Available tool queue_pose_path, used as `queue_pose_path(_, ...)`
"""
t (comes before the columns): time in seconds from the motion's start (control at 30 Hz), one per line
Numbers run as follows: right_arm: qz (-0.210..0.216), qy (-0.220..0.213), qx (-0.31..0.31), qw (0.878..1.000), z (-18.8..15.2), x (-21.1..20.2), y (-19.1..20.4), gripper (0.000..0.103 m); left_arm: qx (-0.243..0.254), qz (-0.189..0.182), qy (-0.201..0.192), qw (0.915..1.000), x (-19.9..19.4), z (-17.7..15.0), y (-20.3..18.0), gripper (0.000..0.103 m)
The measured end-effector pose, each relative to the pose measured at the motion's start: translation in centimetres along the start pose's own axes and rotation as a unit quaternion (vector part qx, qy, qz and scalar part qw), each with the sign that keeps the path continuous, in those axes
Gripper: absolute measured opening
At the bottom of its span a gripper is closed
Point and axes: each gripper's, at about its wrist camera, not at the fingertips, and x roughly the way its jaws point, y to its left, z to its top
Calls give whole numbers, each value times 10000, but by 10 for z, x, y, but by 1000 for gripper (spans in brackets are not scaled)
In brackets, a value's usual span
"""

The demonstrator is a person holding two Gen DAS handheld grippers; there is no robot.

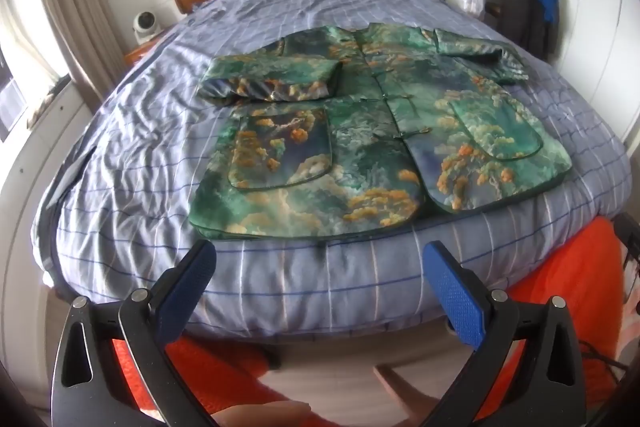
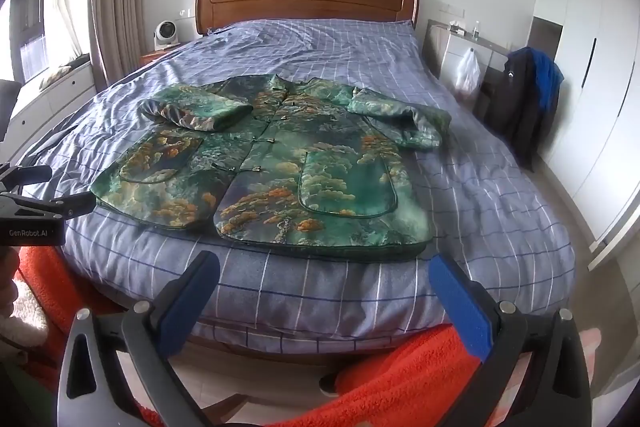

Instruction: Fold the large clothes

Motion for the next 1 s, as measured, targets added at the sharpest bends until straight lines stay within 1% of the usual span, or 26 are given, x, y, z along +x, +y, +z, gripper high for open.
queue_pose_path(0.23,24,19,21,10000,-1,-1,-1,103,1,12,3,10000,0,0,-1,103)
queue_pose_path(0.5,42,23,-49,10000,-2,3,6,103,4,13,-3,10000,0,0,-1,103)
queue_pose_path(0.63,-29,21,-78,10000,-3,5,5,103,12,15,4,10000,0,0,-1,103)
queue_pose_path(0.93,64,12,39,10000,-3,8,3,103,17,25,4,10000,0,0,-2,103)
queue_pose_path(1.0,25,62,-9,10000,-1,6,3,103,21,23,7,10000,0,0,-2,103)
